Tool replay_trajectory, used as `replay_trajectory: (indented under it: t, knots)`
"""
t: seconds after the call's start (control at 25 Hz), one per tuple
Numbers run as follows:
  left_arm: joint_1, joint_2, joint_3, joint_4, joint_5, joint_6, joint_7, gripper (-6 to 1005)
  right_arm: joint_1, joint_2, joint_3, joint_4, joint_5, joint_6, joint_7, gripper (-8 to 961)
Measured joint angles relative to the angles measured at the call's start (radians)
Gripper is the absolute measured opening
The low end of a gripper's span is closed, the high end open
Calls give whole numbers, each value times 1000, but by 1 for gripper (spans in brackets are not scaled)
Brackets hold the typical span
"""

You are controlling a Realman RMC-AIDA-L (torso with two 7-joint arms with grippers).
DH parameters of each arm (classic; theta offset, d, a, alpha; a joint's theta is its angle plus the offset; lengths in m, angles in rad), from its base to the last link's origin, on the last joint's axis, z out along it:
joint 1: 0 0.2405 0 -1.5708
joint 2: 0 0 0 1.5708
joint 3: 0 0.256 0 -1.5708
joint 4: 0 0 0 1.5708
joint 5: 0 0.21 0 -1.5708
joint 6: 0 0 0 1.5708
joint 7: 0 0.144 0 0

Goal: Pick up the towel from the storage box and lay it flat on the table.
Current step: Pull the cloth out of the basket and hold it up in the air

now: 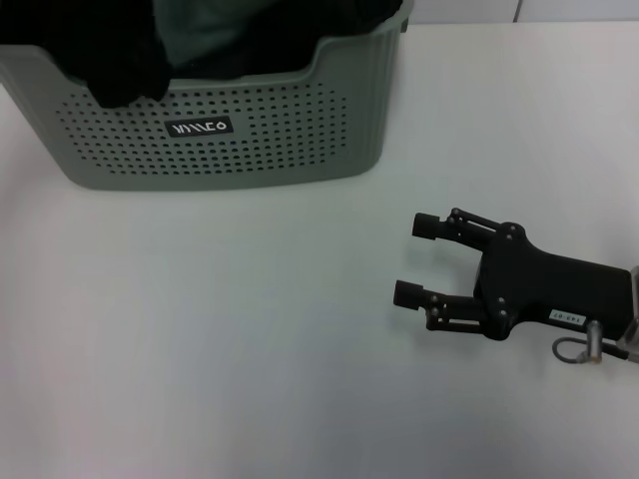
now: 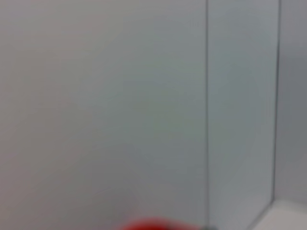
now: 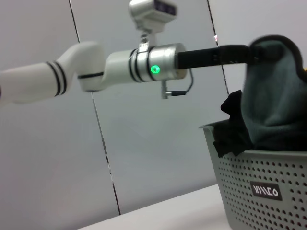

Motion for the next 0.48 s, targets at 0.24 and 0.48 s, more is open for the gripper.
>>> replay_trajectory:
  t: [0.24, 0.48]
  knots:
    - [121, 18, -2, -62, -477, 259, 145, 10, -4, 0, 16, 13, 20, 1, -21, 741]
    - [170, 73, 3, -261, -686, 627, 353, 6, -6, -3, 58, 17, 27, 12, -42, 730]
